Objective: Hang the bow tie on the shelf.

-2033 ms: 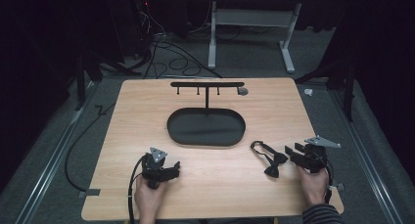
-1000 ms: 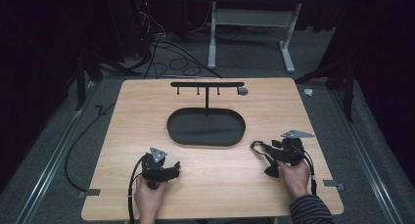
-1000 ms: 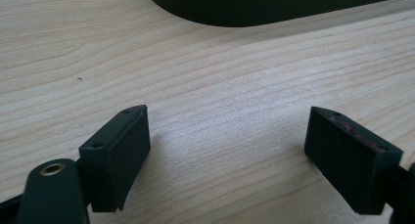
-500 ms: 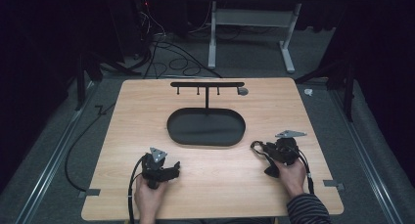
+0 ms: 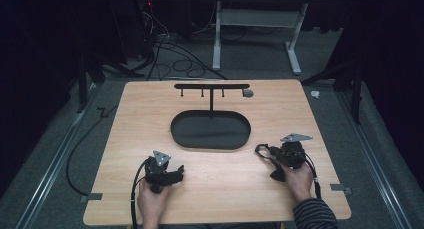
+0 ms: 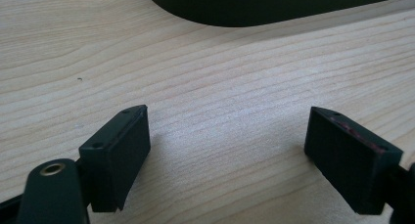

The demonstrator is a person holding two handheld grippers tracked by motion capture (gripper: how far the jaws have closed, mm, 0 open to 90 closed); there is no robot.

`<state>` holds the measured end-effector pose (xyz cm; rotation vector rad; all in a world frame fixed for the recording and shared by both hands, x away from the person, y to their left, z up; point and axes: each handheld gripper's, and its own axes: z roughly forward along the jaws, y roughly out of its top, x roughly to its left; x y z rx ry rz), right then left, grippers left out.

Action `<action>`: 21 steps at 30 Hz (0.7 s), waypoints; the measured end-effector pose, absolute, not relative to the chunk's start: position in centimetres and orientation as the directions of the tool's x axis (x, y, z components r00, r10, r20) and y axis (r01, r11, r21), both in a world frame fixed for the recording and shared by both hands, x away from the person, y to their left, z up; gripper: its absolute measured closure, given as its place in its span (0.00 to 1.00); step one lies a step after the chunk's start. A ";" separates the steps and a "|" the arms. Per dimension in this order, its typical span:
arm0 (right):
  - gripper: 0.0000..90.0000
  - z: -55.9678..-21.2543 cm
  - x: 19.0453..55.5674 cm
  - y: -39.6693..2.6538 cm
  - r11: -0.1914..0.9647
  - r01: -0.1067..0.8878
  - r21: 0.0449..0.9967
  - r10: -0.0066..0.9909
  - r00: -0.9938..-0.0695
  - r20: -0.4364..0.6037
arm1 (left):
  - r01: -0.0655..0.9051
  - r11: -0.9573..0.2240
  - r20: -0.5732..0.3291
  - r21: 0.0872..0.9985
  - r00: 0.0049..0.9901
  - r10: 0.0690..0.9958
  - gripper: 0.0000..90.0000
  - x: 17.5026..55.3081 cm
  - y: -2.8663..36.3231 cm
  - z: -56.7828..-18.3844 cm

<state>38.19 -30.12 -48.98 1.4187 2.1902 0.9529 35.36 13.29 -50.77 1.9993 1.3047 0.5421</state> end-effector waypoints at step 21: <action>0.99 -45.8 37.1 -31.0 0.222 0.592 0.774 0.897 -0.435 0.076 | 0.628 -0.266 -0.021 0.731 0.410 0.912 0.19 35.4 13.3 -50.8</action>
